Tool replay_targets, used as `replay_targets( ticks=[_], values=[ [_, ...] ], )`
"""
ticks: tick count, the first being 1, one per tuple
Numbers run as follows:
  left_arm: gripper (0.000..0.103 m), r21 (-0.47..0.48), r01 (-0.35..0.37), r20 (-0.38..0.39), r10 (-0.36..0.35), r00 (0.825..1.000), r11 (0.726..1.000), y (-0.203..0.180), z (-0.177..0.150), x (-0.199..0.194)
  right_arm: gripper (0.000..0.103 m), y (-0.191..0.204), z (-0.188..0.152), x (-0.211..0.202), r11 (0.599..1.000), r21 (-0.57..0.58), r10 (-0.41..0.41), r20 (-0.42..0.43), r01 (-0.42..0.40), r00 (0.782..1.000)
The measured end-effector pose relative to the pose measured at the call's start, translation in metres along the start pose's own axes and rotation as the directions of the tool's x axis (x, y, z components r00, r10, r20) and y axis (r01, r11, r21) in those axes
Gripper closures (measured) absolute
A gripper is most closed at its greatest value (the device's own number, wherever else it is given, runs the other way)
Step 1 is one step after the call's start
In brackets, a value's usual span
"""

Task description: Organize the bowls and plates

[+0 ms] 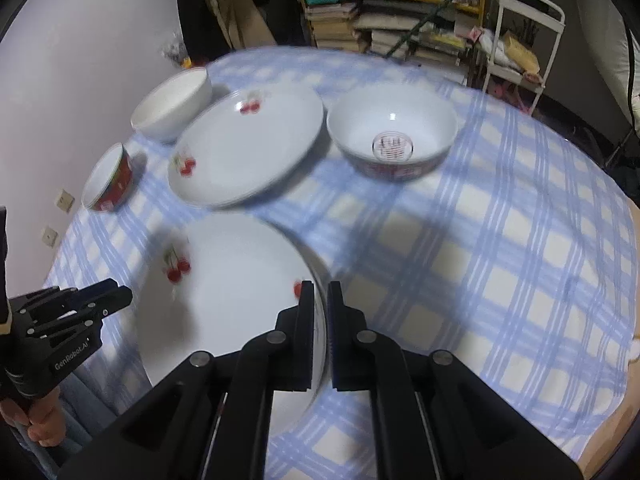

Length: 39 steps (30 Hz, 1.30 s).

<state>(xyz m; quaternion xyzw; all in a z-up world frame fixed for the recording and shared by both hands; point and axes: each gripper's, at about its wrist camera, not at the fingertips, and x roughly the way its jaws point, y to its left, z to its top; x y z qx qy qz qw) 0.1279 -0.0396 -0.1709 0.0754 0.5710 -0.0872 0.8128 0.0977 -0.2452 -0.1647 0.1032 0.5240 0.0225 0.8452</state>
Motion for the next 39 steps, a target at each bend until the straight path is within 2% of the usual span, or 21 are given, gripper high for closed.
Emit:
replay_targets(
  ticks=[4, 8, 10, 11, 12, 13, 14, 16, 18, 21, 22, 24, 29, 33, 37, 39],
  values=[
    [0.076, -0.007, -0.015, 0.024, 0.016, 1.000, 1.000, 0.004, 0.021, -0.008, 0.095, 0.000, 0.018, -0.010, 1.000, -0.010, 0.015, 0.051, -0.014, 0.999],
    [0.062, -0.055, -0.034, 0.052, 0.037, 0.998, 0.998, 0.018, 0.045, -0.012, 0.095, 0.003, 0.042, -0.015, 0.999, -0.019, 0.041, 0.086, -0.039, 0.995],
    [0.060, -0.079, -0.027, 0.061, 0.032, 0.998, 0.996, 0.027, 0.058, -0.014, 0.094, 0.004, 0.056, -0.015, 0.998, -0.016, 0.064, 0.103, -0.063, 0.993],
    [0.057, -0.088, -0.025, 0.060, 0.030, 0.998, 0.996, 0.030, 0.064, -0.013, 0.088, 0.005, 0.061, -0.015, 0.998, -0.018, 0.068, 0.110, -0.066, 0.992],
    [0.052, -0.094, -0.027, 0.064, 0.033, 0.997, 0.995, 0.033, 0.070, -0.011, 0.075, 0.005, 0.069, -0.013, 0.997, -0.025, 0.069, 0.118, -0.067, 0.991],
    [0.050, -0.097, -0.036, 0.071, 0.043, 0.997, 0.995, 0.035, 0.076, -0.010, 0.066, 0.006, 0.073, -0.011, 0.998, -0.028, 0.067, 0.122, -0.064, 0.990],
    [0.047, -0.099, -0.043, 0.081, 0.051, 0.995, 0.994, 0.037, 0.081, -0.009, 0.054, 0.007, 0.078, -0.010, 0.998, -0.031, 0.062, 0.129, -0.059, 0.990],
    [0.039, -0.098, -0.026, 0.097, 0.035, 0.995, 0.995, 0.039, 0.090, -0.007, 0.048, 0.008, 0.087, -0.005, 0.998, -0.034, 0.054, 0.147, -0.049, 0.988],
    [0.036, -0.103, -0.031, 0.110, 0.042, 0.993, 0.994, 0.039, 0.097, -0.006, 0.031, 0.010, 0.097, 0.002, 0.999, -0.039, 0.039, 0.152, -0.033, 0.988],
    [0.027, -0.118, -0.019, 0.115, 0.033, 0.993, 0.993, 0.039, 0.108, 0.001, 0.019, 0.011, 0.111, 0.013, 0.998, -0.058, 0.024, 0.164, -0.015, 0.986],
    [0.026, -0.120, -0.020, 0.116, 0.034, 0.993, 0.993, 0.039, 0.111, 0.004, 0.017, 0.012, 0.116, 0.017, 0.998, -0.065, 0.018, 0.169, -0.007, 0.985],
    [0.025, -0.118, -0.029, 0.114, 0.043, 0.993, 0.993, 0.038, 0.116, 0.010, 0.005, 0.012, 0.126, 0.024, 0.997, -0.070, 0.028, 0.174, -0.016, 0.984],
    [0.024, -0.112, -0.027, 0.087, 0.037, 0.995, 0.993, 0.037, 0.124, 0.027, 0.002, 0.011, 0.148, 0.040, 0.997, -0.075, 0.021, 0.190, -0.006, 0.982],
    [0.024, -0.165, 0.051, 0.049, -0.043, 0.998, 0.985, 0.041, 0.126, 0.040, 0.002, 0.010, 0.163, 0.054, 0.995, -0.100, 0.029, 0.152, -0.013, 0.988],
    [0.024, -0.196, 0.090, 0.041, -0.084, 0.996, 0.976, 0.042, 0.129, 0.050, 0.002, 0.010, 0.173, 0.067, 0.988, -0.148, 0.062, 0.095, -0.048, 0.994],
    [0.024, -0.212, 0.101, 0.033, -0.096, 0.995, 0.972, 0.042, 0.130, 0.054, 0.006, 0.009, 0.177, 0.074, 0.988, -0.146, 0.067, 0.062, -0.058, 0.996]
  ],
)
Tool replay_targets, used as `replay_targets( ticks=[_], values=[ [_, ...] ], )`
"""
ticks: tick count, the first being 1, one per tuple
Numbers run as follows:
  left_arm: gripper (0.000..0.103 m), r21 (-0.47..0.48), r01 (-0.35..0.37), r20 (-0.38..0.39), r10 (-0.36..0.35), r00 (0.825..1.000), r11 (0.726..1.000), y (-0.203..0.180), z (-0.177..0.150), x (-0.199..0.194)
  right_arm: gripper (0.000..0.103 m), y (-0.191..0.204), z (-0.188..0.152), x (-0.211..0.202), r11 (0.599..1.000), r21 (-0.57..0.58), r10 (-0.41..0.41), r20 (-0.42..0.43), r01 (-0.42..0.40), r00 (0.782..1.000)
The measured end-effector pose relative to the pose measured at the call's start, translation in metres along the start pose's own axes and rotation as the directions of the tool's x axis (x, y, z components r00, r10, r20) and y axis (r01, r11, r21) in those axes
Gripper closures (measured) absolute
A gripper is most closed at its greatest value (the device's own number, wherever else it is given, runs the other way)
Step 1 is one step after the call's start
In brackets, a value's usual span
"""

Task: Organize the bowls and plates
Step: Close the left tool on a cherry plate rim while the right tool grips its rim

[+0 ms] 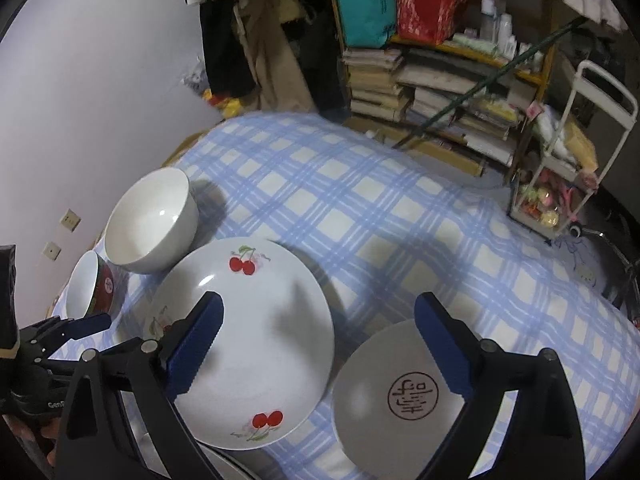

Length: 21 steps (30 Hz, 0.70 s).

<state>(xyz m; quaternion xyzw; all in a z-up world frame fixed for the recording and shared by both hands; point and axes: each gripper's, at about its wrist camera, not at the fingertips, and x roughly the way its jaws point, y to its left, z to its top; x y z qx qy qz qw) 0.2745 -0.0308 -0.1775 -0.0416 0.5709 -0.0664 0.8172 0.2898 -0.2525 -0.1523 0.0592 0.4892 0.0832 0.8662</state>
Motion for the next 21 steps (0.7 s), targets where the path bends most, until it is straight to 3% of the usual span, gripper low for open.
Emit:
replay_targets(
  ticks=[6, 17, 19, 21],
  values=[
    [0.025, -0.020, 0.020, -0.013, -0.020, 1.000, 1.000, -0.001, 0.000, 0.011, 0.022, 0.001, 0.007, 0.018, 0.999, -0.038, -0.003, -0.081, 0.000, 0.997],
    [0.044, -0.006, 0.017, -0.057, -0.017, 0.998, 1.000, -0.009, -0.006, 0.036, 0.025, 0.013, 0.006, 0.043, 0.997, -0.076, -0.027, -0.153, 0.016, 0.988],
    [0.052, -0.008, 0.012, -0.040, -0.013, 0.999, 1.000, -0.009, -0.007, 0.036, 0.033, 0.014, 0.005, 0.047, 0.997, -0.082, -0.032, -0.167, 0.018, 0.985],
    [0.061, -0.005, 0.007, -0.026, -0.008, 1.000, 1.000, -0.009, -0.007, 0.037, 0.050, 0.015, 0.004, 0.051, 0.996, -0.091, -0.030, -0.191, 0.012, 0.981]
  ],
)
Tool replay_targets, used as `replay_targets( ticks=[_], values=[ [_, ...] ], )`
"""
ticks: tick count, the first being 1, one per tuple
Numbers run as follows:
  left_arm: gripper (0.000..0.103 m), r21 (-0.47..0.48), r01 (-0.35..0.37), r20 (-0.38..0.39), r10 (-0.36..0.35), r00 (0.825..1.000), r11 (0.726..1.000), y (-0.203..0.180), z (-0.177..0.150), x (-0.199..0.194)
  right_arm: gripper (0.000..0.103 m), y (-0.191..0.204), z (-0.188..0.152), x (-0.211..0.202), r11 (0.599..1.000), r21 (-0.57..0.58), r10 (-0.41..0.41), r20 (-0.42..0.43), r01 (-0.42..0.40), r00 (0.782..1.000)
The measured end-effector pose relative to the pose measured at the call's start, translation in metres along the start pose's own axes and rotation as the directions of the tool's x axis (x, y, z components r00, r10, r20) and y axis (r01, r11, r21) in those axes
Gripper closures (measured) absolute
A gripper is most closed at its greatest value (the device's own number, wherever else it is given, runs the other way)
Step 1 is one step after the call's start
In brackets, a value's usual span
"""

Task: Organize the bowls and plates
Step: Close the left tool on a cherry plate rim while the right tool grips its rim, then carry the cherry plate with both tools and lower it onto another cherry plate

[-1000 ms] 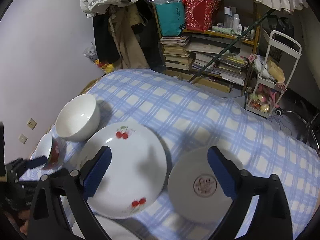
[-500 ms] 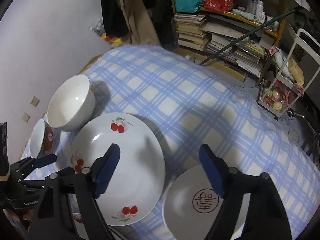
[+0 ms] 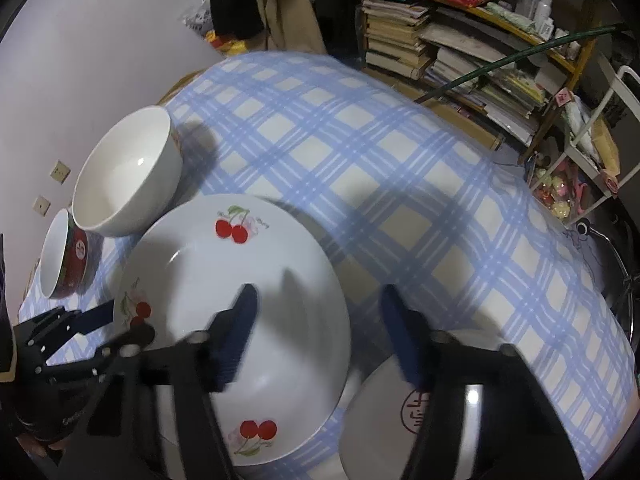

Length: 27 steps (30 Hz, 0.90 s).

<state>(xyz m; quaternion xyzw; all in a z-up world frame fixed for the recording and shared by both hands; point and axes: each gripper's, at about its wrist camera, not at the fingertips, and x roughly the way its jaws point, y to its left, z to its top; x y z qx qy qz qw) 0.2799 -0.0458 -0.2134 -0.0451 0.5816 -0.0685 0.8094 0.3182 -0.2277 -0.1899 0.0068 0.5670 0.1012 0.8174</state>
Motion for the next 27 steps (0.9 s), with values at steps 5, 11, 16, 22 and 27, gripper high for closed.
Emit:
replay_targets(
  ticks=[5, 11, 16, 22, 27],
  values=[
    [0.069, -0.003, 0.008, 0.007, -0.008, 1.000, 1.000, 0.003, 0.002, 0.005, 0.077, -0.009, 0.001, 0.007, 0.998, 0.049, 0.034, -0.032, -0.032, 0.999],
    [0.078, 0.026, 0.059, -0.017, -0.059, 0.998, 0.998, 0.002, 0.006, 0.010, 0.083, -0.019, 0.004, 0.016, 0.994, 0.079, 0.079, -0.082, -0.073, 0.993],
    [0.083, 0.005, 0.113, -0.033, -0.113, 0.993, 0.994, 0.010, 0.009, 0.010, 0.082, -0.014, 0.005, 0.028, 0.997, 0.042, 0.066, -0.158, -0.061, 0.985],
    [0.084, -0.003, 0.147, -0.037, -0.147, 0.988, 0.989, 0.016, 0.010, 0.006, 0.084, -0.009, 0.001, 0.017, 0.999, 0.023, 0.045, -0.131, -0.043, 0.990],
    [0.084, -0.011, 0.175, -0.033, -0.175, 0.984, 0.985, 0.018, 0.009, -0.006, 0.086, -0.004, -0.001, -0.003, 0.999, -0.012, 0.038, -0.090, -0.039, 0.995]
  ],
)
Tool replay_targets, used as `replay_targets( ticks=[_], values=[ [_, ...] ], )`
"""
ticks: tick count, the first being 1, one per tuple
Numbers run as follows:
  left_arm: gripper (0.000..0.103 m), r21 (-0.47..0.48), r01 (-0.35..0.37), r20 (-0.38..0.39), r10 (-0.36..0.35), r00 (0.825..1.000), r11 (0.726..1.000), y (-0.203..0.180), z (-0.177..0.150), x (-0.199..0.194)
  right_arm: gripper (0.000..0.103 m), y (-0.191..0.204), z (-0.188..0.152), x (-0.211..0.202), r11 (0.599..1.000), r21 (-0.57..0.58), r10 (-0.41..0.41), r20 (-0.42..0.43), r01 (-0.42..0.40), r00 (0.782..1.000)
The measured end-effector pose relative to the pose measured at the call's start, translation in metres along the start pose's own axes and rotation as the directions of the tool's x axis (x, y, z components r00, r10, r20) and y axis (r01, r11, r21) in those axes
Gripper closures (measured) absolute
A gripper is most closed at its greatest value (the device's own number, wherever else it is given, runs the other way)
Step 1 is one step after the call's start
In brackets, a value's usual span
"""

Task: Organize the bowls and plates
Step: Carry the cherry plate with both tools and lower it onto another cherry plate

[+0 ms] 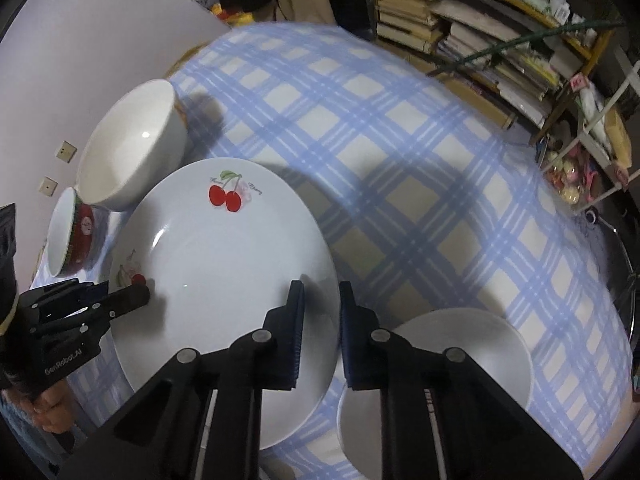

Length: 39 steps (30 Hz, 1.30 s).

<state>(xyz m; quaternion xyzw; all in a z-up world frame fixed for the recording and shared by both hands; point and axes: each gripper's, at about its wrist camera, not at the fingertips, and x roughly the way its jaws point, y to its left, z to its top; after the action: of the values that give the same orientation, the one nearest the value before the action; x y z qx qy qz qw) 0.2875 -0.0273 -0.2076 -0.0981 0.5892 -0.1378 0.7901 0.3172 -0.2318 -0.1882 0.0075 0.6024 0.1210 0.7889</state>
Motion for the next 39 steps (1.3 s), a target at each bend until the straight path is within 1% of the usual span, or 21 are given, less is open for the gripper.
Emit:
replay_targets(
  ticks=[6, 15, 23, 26, 30, 34, 37, 39],
  values=[
    [0.084, 0.037, -0.003, 0.036, 0.002, 0.999, 0.999, -0.011, -0.005, -0.026, 0.087, -0.004, -0.010, -0.028, 0.998, 0.038, 0.039, 0.059, -0.042, 0.997],
    [0.084, 0.136, -0.050, 0.109, 0.035, 0.993, 0.989, -0.031, -0.027, -0.065, 0.087, -0.002, -0.038, -0.053, 0.992, 0.088, 0.085, 0.088, -0.093, 0.993],
    [0.084, 0.123, -0.034, 0.122, 0.019, 0.992, 0.992, -0.035, -0.050, -0.098, 0.087, 0.008, -0.071, -0.074, 0.986, 0.104, 0.115, 0.129, -0.129, 0.985],
    [0.084, 0.129, -0.042, 0.125, 0.026, 0.992, 0.991, -0.038, -0.060, -0.105, 0.087, 0.012, -0.087, -0.080, 0.984, 0.114, 0.122, 0.142, -0.139, 0.982],
    [0.084, 0.123, -0.031, 0.120, 0.017, 0.993, 0.992, -0.040, -0.076, -0.113, 0.087, 0.015, -0.108, -0.085, 0.980, 0.131, 0.130, 0.156, -0.151, 0.979],
    [0.084, 0.129, -0.037, 0.128, 0.020, 0.992, 0.991, -0.045, -0.092, -0.121, 0.087, 0.018, -0.130, -0.091, 0.975, 0.146, 0.141, 0.177, -0.168, 0.974],
    [0.084, 0.121, -0.038, 0.125, 0.023, 0.992, 0.992, -0.047, -0.103, -0.126, 0.087, 0.021, -0.144, -0.096, 0.974, 0.151, 0.136, 0.192, -0.166, 0.972],
    [0.084, 0.118, -0.060, 0.129, 0.045, 0.991, 0.991, -0.050, -0.109, -0.128, 0.087, 0.024, -0.152, -0.101, 0.977, 0.132, 0.139, 0.204, -0.168, 0.969]
  ],
)
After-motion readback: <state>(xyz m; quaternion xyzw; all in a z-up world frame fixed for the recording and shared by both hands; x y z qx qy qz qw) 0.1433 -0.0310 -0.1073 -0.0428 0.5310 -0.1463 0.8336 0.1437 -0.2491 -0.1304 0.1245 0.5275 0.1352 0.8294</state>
